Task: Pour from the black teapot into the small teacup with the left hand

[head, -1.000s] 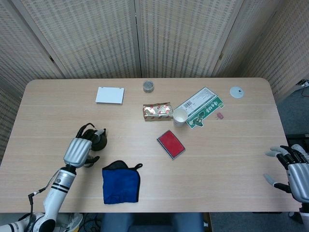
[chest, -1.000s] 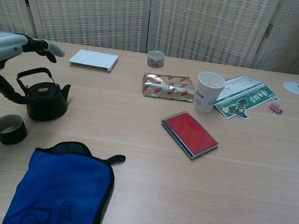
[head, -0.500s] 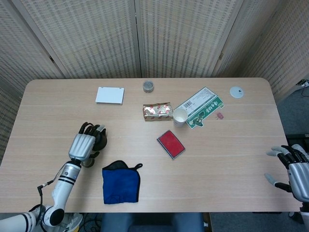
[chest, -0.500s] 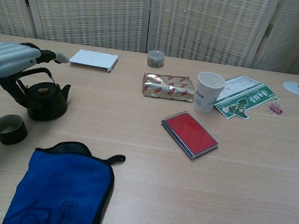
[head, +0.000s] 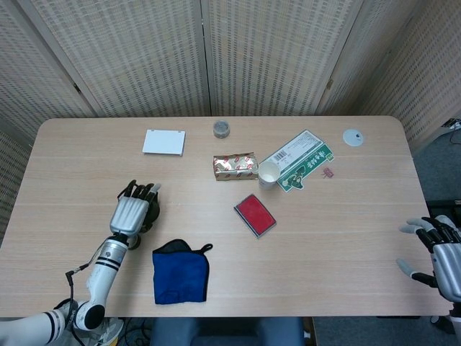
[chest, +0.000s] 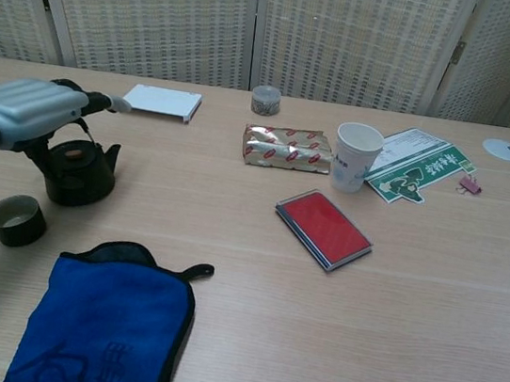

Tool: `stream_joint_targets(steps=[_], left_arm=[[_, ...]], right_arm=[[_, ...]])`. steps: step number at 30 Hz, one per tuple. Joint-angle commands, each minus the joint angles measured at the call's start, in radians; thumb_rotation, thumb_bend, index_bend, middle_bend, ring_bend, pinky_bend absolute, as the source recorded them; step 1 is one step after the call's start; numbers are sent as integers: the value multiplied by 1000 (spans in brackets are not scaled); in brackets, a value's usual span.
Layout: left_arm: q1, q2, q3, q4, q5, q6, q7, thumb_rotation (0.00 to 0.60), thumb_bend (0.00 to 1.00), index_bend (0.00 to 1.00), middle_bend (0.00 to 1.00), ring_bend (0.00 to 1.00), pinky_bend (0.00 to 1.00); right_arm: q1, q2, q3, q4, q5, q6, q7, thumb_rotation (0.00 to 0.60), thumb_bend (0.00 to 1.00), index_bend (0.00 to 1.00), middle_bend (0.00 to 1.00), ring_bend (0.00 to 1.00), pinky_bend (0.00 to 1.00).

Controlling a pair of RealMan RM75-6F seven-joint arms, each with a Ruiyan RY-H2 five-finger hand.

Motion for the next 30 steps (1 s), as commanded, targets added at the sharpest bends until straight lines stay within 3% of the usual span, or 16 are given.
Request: stream_joint_targets(steps=[1,30], left_arm=[[-10,-11,-3,16,-14,-7,11,600,200,61,100,132,12],[-75,-82,-27,236,-117,-62,28,600,200,49,93,125,12]], right_arm=[[0,0,0,1,0,0,1,600,144,334,264,163,226],[-7,0,3,10,8,3,8,600,143,334,264,163,226]])
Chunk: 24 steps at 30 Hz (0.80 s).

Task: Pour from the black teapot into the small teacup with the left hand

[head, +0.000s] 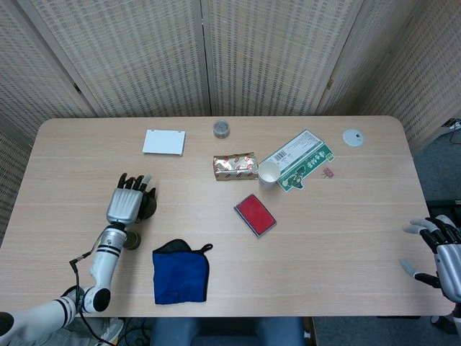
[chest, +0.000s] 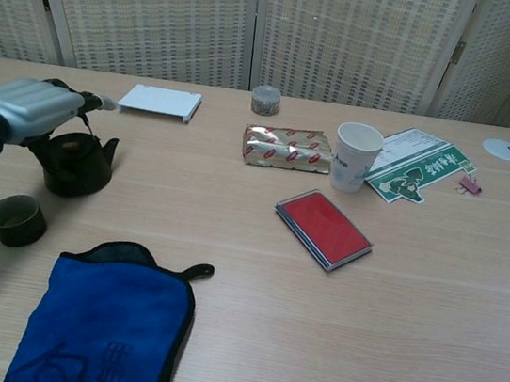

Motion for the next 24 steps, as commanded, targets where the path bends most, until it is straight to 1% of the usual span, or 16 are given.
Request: stream_joint_targets(steps=[1,10,16,20,22,24], left_arm=[[-11,-8,-9,28,-12,-9,-1,600,200,49,93,125,12],[-51,-42,-41,137,-51,-43,-2,600,200,49,93,124,12],[-79,-77,-59,233,-71,-61,-2,600,200,49,93,125,12],[-95,-93,-79,299,-109,-90,14,600,201,49,93,124,12],[-96,-83,-88,296,-121,-99,11,600,200,49,93,125,12],[-89,-53,-96,257,-134,-111,1,600,200,49,93,125,12]], right_arm=[[0,0,0,0,1,-1,-1,600,143,334,264,163,226],[-1,0,1,-1,5,-3,-3,600,144,334,264,163,226],[-5,1,1,-1,8,0,-3,600,144,334,264,163,226],[-8,4,1,-3,8,5,-3,600,144,334,264,163,226],[-11,5,1,-4,8,9,-3,600,144,334,264,163,226],[-12,5,1,-4,9,10,-3,600,144,334,264,163,226]])
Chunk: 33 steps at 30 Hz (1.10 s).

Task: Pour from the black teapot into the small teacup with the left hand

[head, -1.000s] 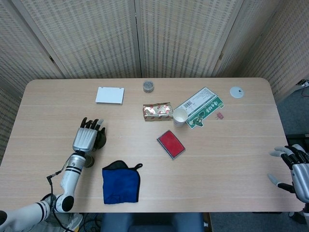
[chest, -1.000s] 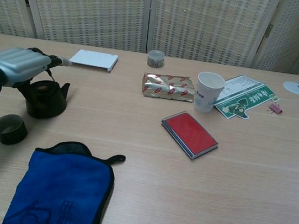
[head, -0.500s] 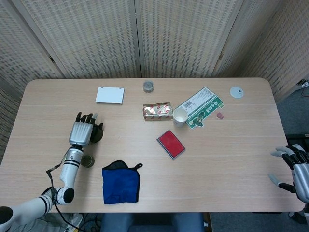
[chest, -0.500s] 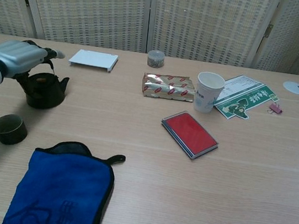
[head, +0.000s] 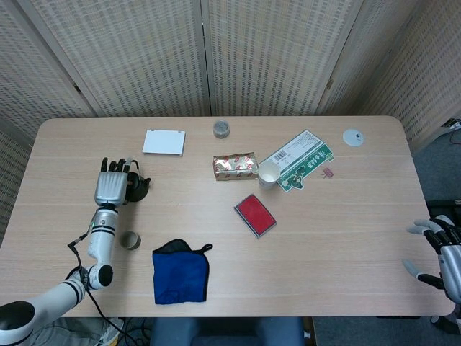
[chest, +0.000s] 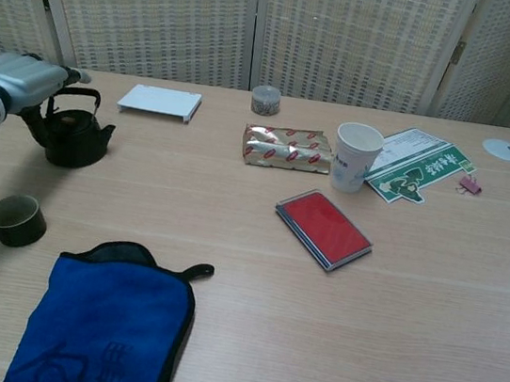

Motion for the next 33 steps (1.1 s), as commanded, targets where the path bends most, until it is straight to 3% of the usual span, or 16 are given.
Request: stream_joint_targets(steps=[1,7,9,13,17,19,21,33], left_arm=[[7,46,-16,-68,-24,-23,-12,600,200,49,93,125,12],[35,201,-40,-320,-105,-70,-25,599,201,53,93,124,12],[34,231,-47,-366,-131,-80,-31,565,217,62,93,124,12],[19,259,-51,-403,-161,-86,-45,401,259,99,93,125,12],[-9,254,-37,-378,-163,-90,-37,142,270,126,94,124,9],[-24,248,-34,-357,-166,-94,-35,66,272,141,97,122,3],[-44,238,-31,-328,-171,-99,-29,29,274,150,103,121,0],[-145,137,-6,-86,-260,-182,19,12,278,217,190,119,0]], right_arm=[[0,0,0,0,0,0,0,600,143,334,264,163,226],[4,-5,0,2,-9,-3,1,600,143,334,264,163,226],[4,-6,0,1,-12,-1,1,600,143,334,264,163,226],[1,-4,0,1,-14,4,3,600,144,334,264,163,226],[0,-4,-2,2,-14,3,3,600,143,334,264,163,226],[1,-5,-1,2,-14,1,3,600,144,334,264,163,226],[2,-5,-1,1,-14,0,2,600,144,334,264,163,226],[0,-2,-2,-6,-7,-4,-7,600,144,334,264,163,226]])
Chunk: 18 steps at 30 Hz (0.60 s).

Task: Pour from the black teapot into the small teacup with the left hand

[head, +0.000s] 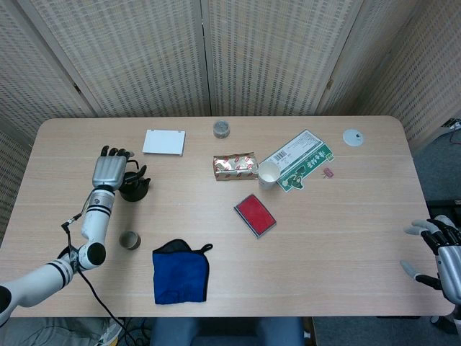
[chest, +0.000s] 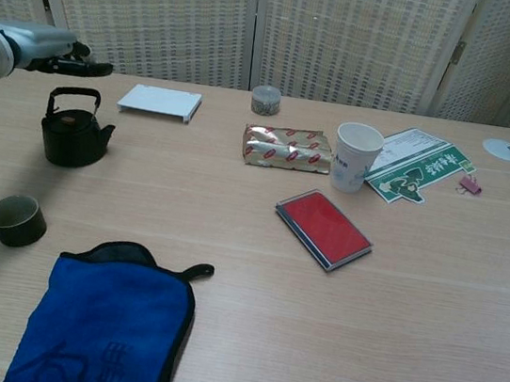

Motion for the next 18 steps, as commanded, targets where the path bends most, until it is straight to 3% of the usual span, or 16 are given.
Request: stream_joint_targets(steps=[1,18], left_arm=[[-31,-43,16,72,-37,-24,31,12,279,217,190,119,0],[-98,-148,35,274,-173,-82,199,12,278,220,203,118,0]], right_arm=[[-1,1,0,-1,1,1,-1,600,144,334,264,163,226],[-6,3,0,-2,14,-5,-7,600,144,334,264,163,226]])
